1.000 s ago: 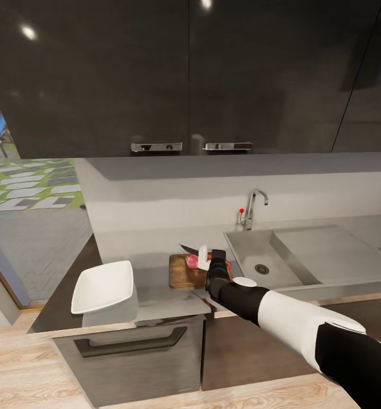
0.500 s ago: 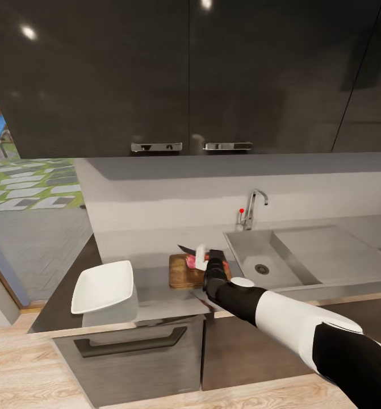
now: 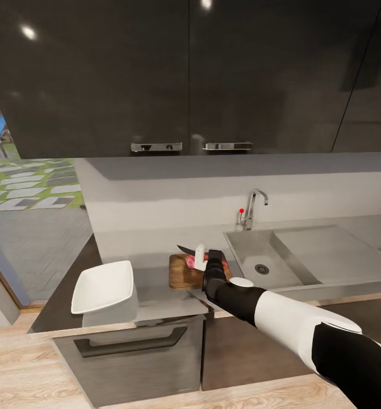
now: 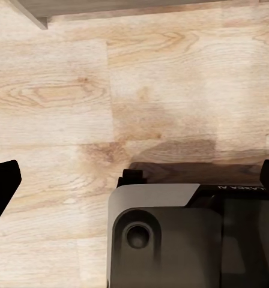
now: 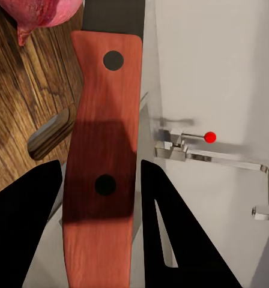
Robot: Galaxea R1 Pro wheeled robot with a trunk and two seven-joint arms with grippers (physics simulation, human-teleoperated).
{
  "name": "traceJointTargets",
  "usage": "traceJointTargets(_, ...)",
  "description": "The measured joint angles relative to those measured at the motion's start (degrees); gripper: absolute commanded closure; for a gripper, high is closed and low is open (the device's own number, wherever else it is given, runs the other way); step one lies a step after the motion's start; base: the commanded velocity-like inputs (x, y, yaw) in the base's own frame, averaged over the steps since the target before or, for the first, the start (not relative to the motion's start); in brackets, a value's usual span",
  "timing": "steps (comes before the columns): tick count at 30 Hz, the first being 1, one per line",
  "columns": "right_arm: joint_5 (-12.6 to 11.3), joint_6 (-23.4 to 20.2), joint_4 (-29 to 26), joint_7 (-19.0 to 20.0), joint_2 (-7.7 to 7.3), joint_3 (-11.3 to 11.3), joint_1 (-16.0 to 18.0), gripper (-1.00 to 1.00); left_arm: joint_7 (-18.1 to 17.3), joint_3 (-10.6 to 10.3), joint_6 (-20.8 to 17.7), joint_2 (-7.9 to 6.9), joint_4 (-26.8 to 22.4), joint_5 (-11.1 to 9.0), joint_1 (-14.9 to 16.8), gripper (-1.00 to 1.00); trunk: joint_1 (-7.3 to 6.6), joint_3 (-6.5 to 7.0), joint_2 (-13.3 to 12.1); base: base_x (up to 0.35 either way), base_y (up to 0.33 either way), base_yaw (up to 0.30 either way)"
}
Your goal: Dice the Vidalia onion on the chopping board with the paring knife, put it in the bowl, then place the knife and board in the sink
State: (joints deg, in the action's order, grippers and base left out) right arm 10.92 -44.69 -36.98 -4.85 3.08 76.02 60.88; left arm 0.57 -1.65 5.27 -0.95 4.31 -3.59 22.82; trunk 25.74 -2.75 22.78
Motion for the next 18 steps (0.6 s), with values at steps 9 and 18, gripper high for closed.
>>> traceJointTargets(9,0.0,-0.02,0.01,0.22,0.0,0.0,0.0,1.0,0.07,0.0,0.0,0.0,0.0,0.0,0.0,-1.0,-0.01,0.0,0.01,0.04,0.0,0.0)
traceJointTargets(18,-0.2,-0.09,0.09,4.74,-0.08,0.05,0.01,1.0,0.03,0.0,0.0,0.04,0.0,0.0,0.0,-1.0,0.0,0.0,0.0,0.095,0.0,0.0)
